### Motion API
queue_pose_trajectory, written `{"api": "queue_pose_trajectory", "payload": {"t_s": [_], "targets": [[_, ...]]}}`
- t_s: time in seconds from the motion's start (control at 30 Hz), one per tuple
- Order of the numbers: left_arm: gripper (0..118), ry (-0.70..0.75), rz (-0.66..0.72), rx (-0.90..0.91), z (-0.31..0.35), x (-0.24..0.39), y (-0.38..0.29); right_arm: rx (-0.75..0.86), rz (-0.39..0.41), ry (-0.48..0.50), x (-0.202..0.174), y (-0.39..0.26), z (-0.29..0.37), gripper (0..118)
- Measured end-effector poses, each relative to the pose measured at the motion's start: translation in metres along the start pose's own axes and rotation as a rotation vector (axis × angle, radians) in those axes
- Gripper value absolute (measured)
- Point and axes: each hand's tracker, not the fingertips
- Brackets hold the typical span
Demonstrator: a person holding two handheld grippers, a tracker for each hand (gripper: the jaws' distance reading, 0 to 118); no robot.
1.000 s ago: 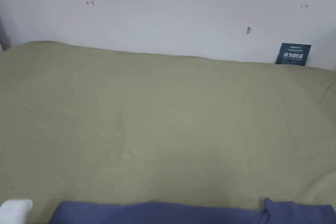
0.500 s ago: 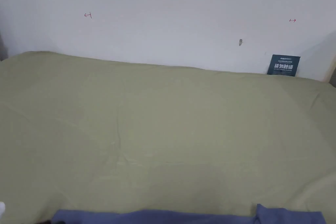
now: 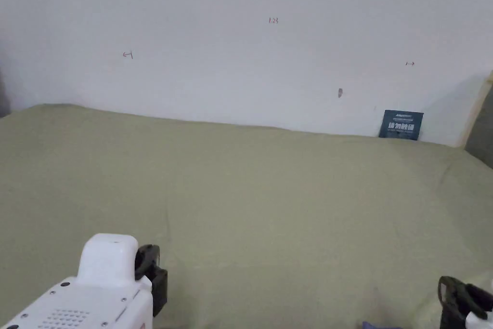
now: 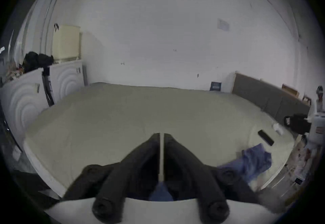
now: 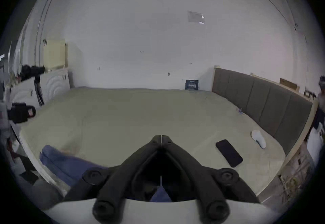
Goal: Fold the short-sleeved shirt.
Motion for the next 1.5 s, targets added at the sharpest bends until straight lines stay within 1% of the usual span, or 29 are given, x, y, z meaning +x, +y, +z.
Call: {"api": "queue_pose_trajectory", "payload": {"t_s": [0.03,0.07,0.13,0.23,0.33,0.37,0.4,0.47,0.5,0.53,0.57,0.6,0.67,0.73,0.83,0.93,1.0,1.03,1.07,1.13,1.17,1.2,1.23,1.27,1.3,1.37,1.4,1.43,1.5], "targets": [[2,-0.003,0.006,-0.009,0.001,0.003,-0.006,-0.020,0.005,0.036,-0.003,-0.006,0.000,0],[0,-0.023,0.024,-0.009,0.002,0.003,-0.012,-0.037,0.008,0.066,-0.005,-0.011,0.000,0],[0,-0.060,0.071,-0.021,0.003,0.000,-0.024,-0.057,0.029,0.074,-0.014,-0.019,0.001,0],[0,-0.045,0.085,-0.042,0.003,-0.011,-0.024,-0.075,0.039,0.090,-0.018,-0.021,-0.003,0],[2,-0.121,0.179,-0.100,-0.007,-0.053,-0.020,-0.080,0.040,0.116,-0.019,-0.017,-0.004,0],[8,-0.119,0.218,-0.138,-0.009,-0.071,-0.018,-0.074,0.052,0.119,-0.019,-0.017,-0.004,0],[32,-0.111,0.283,-0.152,-0.013,-0.092,-0.020,-0.069,0.063,0.128,-0.021,-0.010,-0.001,0],[93,-0.285,0.420,-0.194,-0.030,-0.142,-0.034,-0.067,0.060,0.139,-0.018,-0.008,-0.002,0],[112,-0.368,0.511,-0.237,-0.041,-0.173,-0.045,-0.069,0.047,0.155,-0.016,-0.008,-0.004,0],[112,-0.481,0.611,-0.299,-0.053,-0.198,-0.061,-0.074,0.033,0.167,-0.016,-0.006,-0.005,0],[111,-0.519,0.689,-0.374,-0.062,-0.215,-0.072,-0.080,0.027,0.168,-0.015,-0.006,-0.006,0],[111,-0.437,0.739,-0.462,-0.068,-0.226,-0.084,-0.088,0.026,0.165,-0.015,-0.006,-0.007,0],[111,-0.294,0.750,-0.509,-0.061,-0.224,-0.097,-0.098,0.032,0.162,-0.016,-0.005,-0.006,0],[110,-0.351,0.760,-0.539,-0.063,-0.233,-0.117,-0.107,0.035,0.159,-0.015,-0.005,-0.009,0],[110,-0.409,0.848,-0.653,-0.064,-0.207,-0.133,-0.130,0.036,0.163,-0.013,-0.005,-0.016,0],[109,-0.438,0.834,-0.536,-0.061,-0.196,-0.135,-0.134,0.039,0.171,-0.018,-0.003,-0.016,0],[108,-0.500,0.967,-0.536,-0.062,-0.190,-0.136,-0.139,0.041,0.176,-0.020,-0.003,-0.019,0],[103,-0.541,1.017,-0.560,-0.072,-0.199,-0.145,-0.146,0.041,0.185,-0.021,-0.004,-0.020,0],[91,-0.546,1.014,-0.580,-0.074,-0.193,-0.146,-0.149,0.041,0.188,-0.023,-0.004,-0.020,0],[37,-0.457,0.861,-0.650,-0.079,-0.177,-0.150,-0.151,0.041,0.191,-0.025,-0.005,-0.020,0],[19,-0.416,0.848,-0.668,-0.080,-0.168,-0.153,-0.153,0.041,0.194,-0.025,-0.005,-0.020,0],[18,-0.420,0.894,-0.643,-0.077,-0.170,-0.158,-0.154,0.043,0.198,-0.025,-0.007,-0.019,0],[18,-0.450,1.004,-0.573,-0.073,-0.173,-0.157,-0.154,0.045,0.201,-0.024,-0.006,-0.017,0],[18,-0.431,1.016,-0.566,-0.070,-0.174,-0.152,-0.152,0.048,0.203,-0.022,-0.006,-0.016,0],[18,-0.377,0.919,-0.593,-0.065,-0.164,-0.139,-0.150,0.053,0.202,-0.021,-0.005,-0.014,0],[16,-0.305,0.701,-0.552,-0.054,-0.153,-0.115,-0.139,0.066,0.187,-0.018,-0.003,-0.009,0],[15,-0.312,0.662,-0.518,-0.047,-0.150,-0.103,-0.132,0.067,0.180,-0.016,-0.002,-0.008,0],[14,-0.320,0.672,-0.467,-0.055,-0.170,-0.107,-0.128,0.066,0.177,-0.013,-0.002,-0.007,0],[14,-0.313,0.668,-0.387,-0.045,-0.167,-0.079,-0.121,0.057,0.174,-0.008,-0.002,-0.005,0]]}}
